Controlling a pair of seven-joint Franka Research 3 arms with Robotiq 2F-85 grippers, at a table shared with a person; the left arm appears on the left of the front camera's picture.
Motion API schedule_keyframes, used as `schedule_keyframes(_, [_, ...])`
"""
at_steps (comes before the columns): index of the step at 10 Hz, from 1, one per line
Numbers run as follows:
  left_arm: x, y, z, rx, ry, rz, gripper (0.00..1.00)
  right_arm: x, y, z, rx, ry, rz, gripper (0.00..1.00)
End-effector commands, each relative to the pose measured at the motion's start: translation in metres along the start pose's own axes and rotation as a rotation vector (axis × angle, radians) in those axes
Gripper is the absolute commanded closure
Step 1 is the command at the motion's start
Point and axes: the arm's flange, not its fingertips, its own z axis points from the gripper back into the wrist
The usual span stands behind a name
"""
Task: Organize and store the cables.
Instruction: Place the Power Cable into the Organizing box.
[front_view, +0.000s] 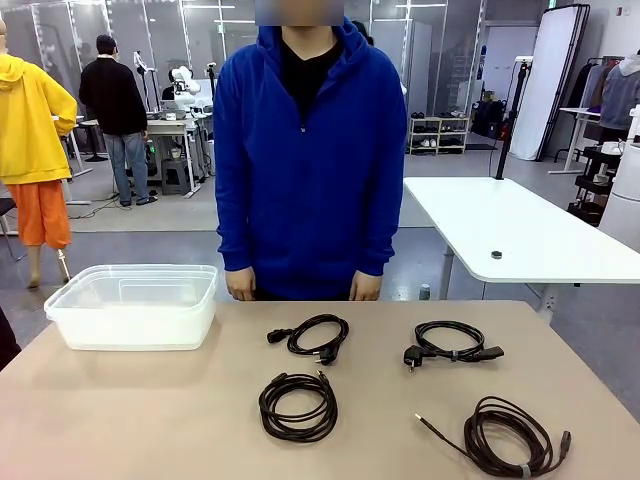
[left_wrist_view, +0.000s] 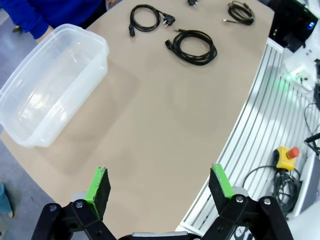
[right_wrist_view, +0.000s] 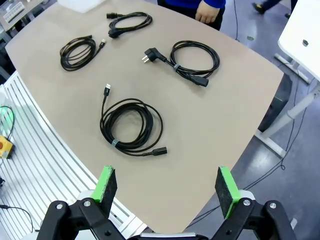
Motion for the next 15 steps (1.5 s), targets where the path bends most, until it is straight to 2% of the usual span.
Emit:
schedule_keyframes(1, [-0.0043,-0.0082,0.0033,0.014,-0.011,0.01,0.0,-0.0004,0.0065,0.0022,-0.008,-0.007,0.015,0.0])
schedule_keyframes(3, [-0.006,-0.0079,0.0072,0.062,0.012,0.04,0.0,0.0004,0.0109,0.0054,-0.01,-0.021,0.021,0.0])
schedule_keyframes(4, [-0.0057,-0.0018,0.0057,0.085,0.003,0.115,0.0,0.0017,0.0127,0.0051,-0.011,-0.022,0.024,0.0])
schedule_keyframes(5, [-0.0051,-0.0014,0.0087,0.036,0.006,0.02,0.0,0.004,0.0028,0.0036,-0.01,-0.006,0.005,0.0])
schedule_keyframes(15, [-0.0051,-0.0014,0.0087,0.036,0.006,0.02,0.0,0.004,0.0028,0.0036,-0.01,-0.006,0.005,0.0])
